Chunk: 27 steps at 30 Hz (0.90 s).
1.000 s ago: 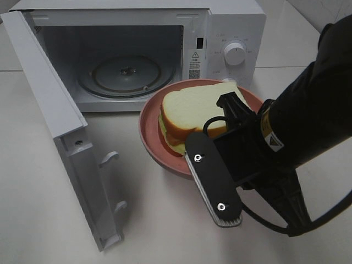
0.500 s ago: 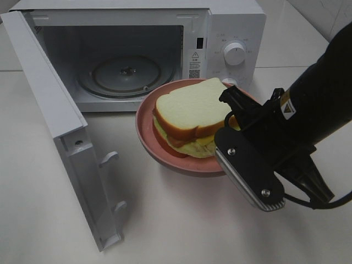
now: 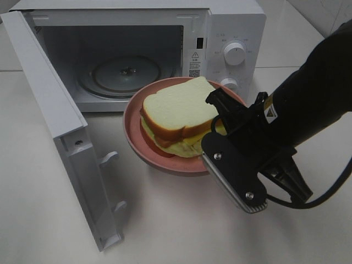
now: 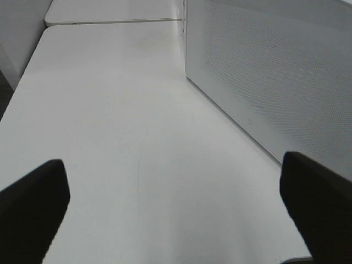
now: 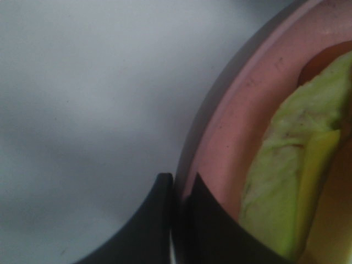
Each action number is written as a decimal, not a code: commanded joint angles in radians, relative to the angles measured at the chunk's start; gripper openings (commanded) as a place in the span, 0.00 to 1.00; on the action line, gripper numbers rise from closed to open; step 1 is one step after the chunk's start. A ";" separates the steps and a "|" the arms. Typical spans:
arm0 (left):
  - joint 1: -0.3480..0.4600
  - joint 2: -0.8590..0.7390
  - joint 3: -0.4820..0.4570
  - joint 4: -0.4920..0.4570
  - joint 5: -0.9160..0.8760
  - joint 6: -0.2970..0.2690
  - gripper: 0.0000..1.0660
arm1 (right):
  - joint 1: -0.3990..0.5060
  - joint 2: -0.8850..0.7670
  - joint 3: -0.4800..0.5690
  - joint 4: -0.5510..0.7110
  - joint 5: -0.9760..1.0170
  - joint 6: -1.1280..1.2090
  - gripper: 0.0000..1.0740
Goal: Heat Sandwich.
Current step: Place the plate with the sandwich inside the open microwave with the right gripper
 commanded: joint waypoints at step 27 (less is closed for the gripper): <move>-0.001 -0.027 0.003 -0.002 -0.001 -0.003 0.94 | 0.033 0.299 -0.341 0.077 0.031 -0.082 0.00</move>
